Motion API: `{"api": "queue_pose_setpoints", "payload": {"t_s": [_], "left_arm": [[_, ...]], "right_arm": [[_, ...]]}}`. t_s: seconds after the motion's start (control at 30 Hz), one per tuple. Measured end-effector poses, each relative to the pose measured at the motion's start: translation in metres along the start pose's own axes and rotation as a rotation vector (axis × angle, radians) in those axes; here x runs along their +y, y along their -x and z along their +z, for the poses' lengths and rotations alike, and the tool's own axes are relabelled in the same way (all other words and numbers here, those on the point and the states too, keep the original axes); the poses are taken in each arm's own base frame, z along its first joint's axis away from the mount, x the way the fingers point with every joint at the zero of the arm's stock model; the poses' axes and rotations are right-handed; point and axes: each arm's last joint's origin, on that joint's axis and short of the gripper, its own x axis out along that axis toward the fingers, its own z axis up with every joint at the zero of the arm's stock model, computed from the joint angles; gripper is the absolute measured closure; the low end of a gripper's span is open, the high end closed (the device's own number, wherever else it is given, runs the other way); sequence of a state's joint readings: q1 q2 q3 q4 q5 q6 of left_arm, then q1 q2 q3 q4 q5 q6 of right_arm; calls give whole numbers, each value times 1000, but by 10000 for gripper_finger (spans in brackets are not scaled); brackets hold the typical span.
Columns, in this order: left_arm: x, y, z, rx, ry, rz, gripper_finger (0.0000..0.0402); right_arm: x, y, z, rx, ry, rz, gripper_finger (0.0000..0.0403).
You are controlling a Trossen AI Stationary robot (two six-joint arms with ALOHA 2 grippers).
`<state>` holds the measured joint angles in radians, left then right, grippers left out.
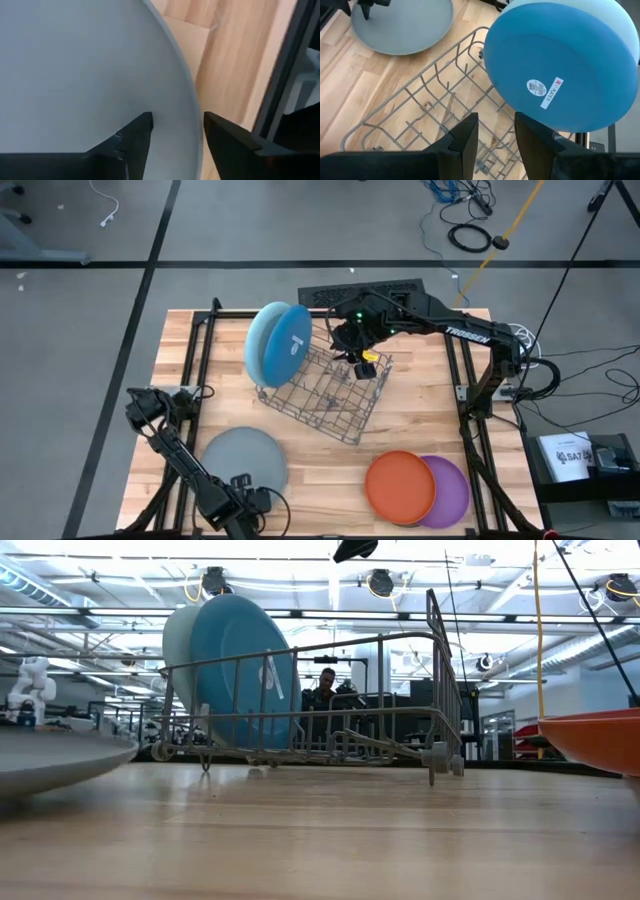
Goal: Sort dishes
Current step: Put the gray plate in the dish rack
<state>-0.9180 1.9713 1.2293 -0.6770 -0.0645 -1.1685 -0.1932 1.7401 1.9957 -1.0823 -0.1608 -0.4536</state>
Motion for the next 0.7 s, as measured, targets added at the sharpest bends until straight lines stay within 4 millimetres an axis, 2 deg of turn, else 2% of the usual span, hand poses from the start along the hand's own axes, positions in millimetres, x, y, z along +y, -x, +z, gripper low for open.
{"api": "queue_pose_setpoints", "payload": {"t_s": [0.1,0.27,0.3,0.47,0.6,0.7], "left_arm": [[1,1,0,-7,-2,7,256],[6,4,-1,-6,-8,49,371],[6,4,-1,-5,-8,55,383],[8,8,-2,19,-29,58,398],[6,25,0,34,-60,63,401],[4,47,2,15,-72,34,401]], "right_arm": [[0,0,0,2,-1,-2,282],[0,0,0,2,-1,-3,282],[0,0,0,2,-1,-3,282],[0,0,0,2,-1,-3,282],[0,0,0,1,1,-3,282],[0,0,0,1,2,-4,282]]}}
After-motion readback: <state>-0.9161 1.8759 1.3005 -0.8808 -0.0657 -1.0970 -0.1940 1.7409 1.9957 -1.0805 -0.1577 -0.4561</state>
